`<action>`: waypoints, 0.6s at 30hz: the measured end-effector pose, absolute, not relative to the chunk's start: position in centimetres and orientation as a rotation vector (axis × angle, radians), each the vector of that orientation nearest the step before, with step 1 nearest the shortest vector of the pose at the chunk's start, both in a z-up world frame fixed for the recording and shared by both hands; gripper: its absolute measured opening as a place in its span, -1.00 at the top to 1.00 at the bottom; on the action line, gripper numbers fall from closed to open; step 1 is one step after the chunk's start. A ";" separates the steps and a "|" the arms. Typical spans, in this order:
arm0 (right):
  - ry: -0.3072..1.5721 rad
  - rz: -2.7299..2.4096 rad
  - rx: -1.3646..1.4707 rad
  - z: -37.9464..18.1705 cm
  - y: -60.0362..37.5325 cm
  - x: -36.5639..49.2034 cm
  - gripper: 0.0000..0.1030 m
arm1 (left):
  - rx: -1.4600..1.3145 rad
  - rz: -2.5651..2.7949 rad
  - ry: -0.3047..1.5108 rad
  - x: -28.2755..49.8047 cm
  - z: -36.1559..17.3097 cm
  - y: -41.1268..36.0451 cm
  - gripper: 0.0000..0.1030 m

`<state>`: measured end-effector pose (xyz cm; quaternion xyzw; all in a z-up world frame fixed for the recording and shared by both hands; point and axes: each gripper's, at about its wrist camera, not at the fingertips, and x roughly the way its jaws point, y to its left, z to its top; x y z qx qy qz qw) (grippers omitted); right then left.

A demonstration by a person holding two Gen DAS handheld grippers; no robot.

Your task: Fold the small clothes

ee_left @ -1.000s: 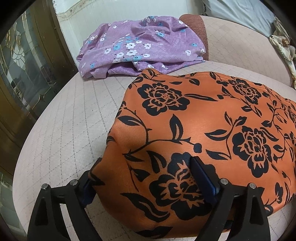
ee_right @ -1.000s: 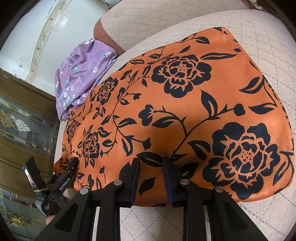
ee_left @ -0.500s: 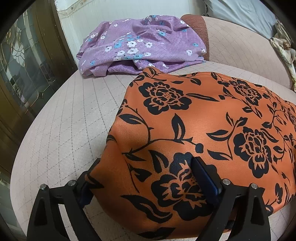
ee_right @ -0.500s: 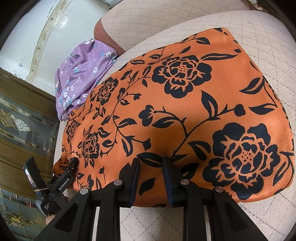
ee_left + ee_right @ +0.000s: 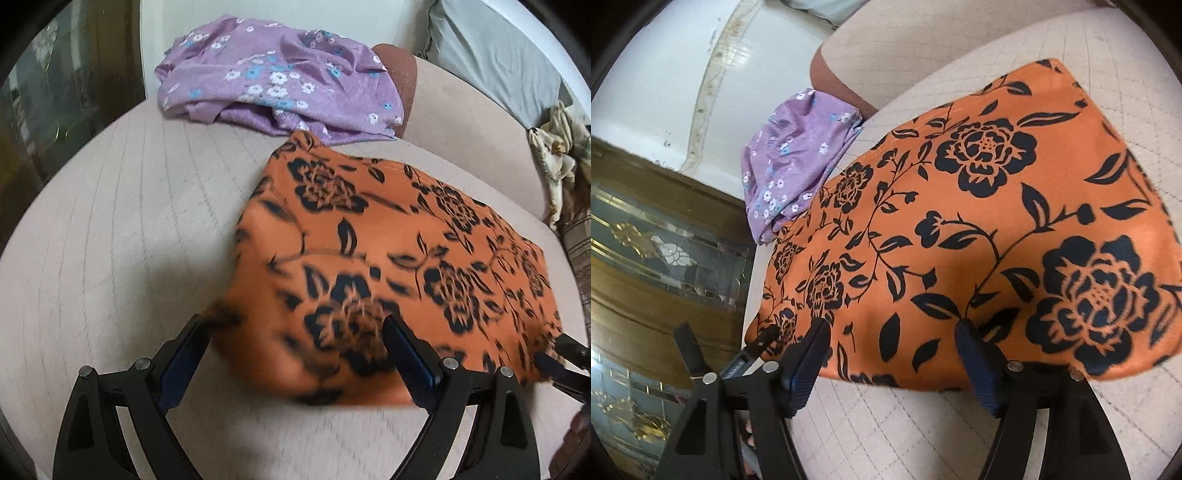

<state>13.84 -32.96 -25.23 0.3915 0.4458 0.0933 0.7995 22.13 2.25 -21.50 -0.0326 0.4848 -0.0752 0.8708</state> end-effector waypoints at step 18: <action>0.849 0.064 1.176 -28.9 -38.4 4.6 -0.42 | -0.394 -0.272 1.118 20.1 -23.5 3.1 -0.68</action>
